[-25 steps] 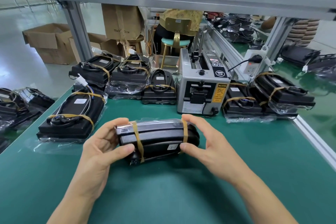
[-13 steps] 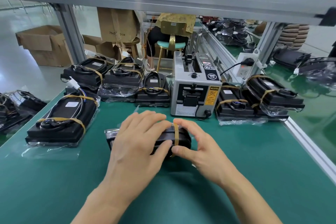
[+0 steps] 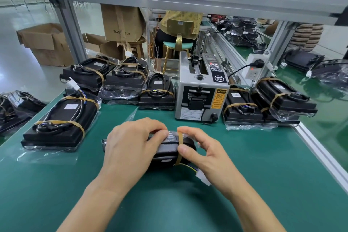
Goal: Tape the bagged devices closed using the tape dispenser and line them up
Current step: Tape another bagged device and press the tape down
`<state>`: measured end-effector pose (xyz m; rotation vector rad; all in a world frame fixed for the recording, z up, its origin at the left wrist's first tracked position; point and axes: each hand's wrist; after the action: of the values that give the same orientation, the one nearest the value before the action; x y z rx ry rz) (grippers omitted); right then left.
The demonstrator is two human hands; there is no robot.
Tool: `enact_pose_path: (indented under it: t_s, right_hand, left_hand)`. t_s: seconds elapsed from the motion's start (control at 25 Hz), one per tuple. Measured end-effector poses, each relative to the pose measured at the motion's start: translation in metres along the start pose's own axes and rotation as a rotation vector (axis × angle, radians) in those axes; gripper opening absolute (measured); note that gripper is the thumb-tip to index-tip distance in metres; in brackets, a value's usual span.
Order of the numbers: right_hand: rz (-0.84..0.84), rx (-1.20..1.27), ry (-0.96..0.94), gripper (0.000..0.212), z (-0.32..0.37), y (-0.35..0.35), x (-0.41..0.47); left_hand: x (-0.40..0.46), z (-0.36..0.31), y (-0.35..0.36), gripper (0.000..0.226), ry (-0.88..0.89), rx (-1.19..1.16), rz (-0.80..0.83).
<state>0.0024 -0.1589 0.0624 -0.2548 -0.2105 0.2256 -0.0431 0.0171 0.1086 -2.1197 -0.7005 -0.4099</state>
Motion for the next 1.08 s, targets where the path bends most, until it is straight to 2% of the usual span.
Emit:
enact_pose_path:
  t_s: [0.16, 0.4, 0.56, 0.68, 0.8, 0.92, 1.0, 1.08]
  right_hand:
    - [-0.016, 0.044, 0.004, 0.028, 0.0, 0.002, 0.001]
    - [-0.049, 0.271, 0.128, 0.018, 0.0, 0.002, 0.005]
    - [-0.089, 0.307, 0.197, 0.018, 0.007, 0.002, 0.011]
    - [-0.116, 0.298, 0.224, 0.017, 0.009, 0.003, 0.013]
    - [-0.152, 0.296, 0.242, 0.017, 0.011, 0.006, 0.014]
    - [-0.176, 0.284, 0.242, 0.018, 0.013, 0.009, 0.016]
    - [-0.189, 0.285, 0.251, 0.017, 0.015, 0.011, 0.017]
    - [-0.199, 0.291, 0.266, 0.016, 0.015, 0.012, 0.017]
  left_hand:
    - [0.001, -0.001, 0.005, 0.01, -0.004, 0.087, -0.064]
    - [0.006, -0.001, 0.011, 0.015, -0.017, 0.16, -0.071]
    - [0.007, 0.001, 0.012, 0.012, -0.02, 0.142, -0.075]
    - [0.003, 0.003, 0.009, 0.0, 0.004, 0.056, -0.059]
    - [-0.003, 0.01, 0.0, 0.006, 0.089, -0.068, -0.007]
    - [-0.01, 0.015, -0.007, 0.017, 0.304, -0.006, 0.046]
    - [-0.012, 0.018, -0.009, 0.031, 0.355, 0.042, 0.049]
    - [-0.014, 0.018, -0.007, 0.034, 0.36, 0.041, 0.016]
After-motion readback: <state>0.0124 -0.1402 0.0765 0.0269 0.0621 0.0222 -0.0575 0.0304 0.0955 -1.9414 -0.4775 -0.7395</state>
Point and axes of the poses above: each hand's wrist, its own x-axis towards the middle knuckle, its own y-axis out of the palm, z = x × y, and after that the axes turned 14 degrees about -z, right-handed
